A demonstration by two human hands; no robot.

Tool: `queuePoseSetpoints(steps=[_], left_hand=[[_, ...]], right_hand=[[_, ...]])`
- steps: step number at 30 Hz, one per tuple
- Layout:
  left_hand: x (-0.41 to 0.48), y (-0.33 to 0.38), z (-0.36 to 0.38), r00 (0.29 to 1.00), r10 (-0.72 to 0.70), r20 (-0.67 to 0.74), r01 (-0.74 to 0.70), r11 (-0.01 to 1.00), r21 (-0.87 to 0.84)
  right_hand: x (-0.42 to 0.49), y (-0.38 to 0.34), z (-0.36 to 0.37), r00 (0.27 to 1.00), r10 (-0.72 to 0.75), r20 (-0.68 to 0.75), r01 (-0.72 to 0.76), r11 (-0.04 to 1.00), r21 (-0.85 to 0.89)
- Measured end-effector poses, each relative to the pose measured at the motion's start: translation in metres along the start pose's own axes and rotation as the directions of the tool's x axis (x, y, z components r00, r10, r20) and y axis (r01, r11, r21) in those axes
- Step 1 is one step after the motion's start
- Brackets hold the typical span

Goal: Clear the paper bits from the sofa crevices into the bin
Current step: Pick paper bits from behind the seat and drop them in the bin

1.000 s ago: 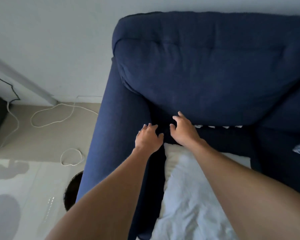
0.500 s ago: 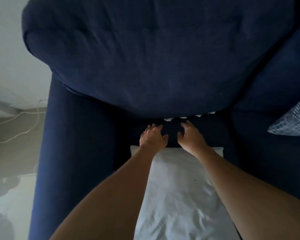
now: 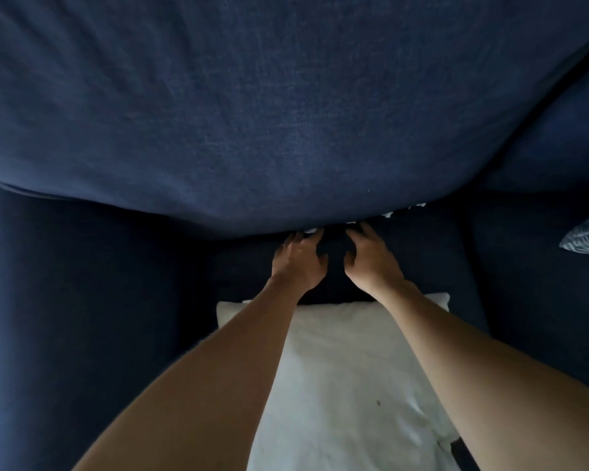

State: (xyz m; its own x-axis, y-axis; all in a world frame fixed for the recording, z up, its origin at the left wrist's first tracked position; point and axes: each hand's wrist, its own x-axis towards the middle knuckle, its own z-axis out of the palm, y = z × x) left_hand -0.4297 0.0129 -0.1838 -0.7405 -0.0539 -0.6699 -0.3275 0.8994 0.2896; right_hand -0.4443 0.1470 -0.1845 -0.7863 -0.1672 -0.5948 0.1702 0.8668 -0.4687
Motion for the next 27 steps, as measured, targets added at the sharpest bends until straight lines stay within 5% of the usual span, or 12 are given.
queuePoseSetpoints(steps=[5,14,27], left_hand=[[0.023,0.002,0.008,0.999,-0.047,0.022,0.046,0.998,0.043],[0.033,-0.006,0.014,0.995,-0.029,-0.096,0.041,0.991,0.13],[-0.031,0.003,-0.021,0.981,-0.059,-0.182,0.037,0.992,-0.121]], right_hand=[[0.028,0.004,0.003,0.997,-0.022,0.068,0.021,1.0,0.02],[0.046,0.001,0.01,0.995,0.027,0.091,-0.007,0.976,-0.216],[-0.013,-0.02,-0.022,0.997,-0.038,-0.068,0.029,0.992,-0.126]])
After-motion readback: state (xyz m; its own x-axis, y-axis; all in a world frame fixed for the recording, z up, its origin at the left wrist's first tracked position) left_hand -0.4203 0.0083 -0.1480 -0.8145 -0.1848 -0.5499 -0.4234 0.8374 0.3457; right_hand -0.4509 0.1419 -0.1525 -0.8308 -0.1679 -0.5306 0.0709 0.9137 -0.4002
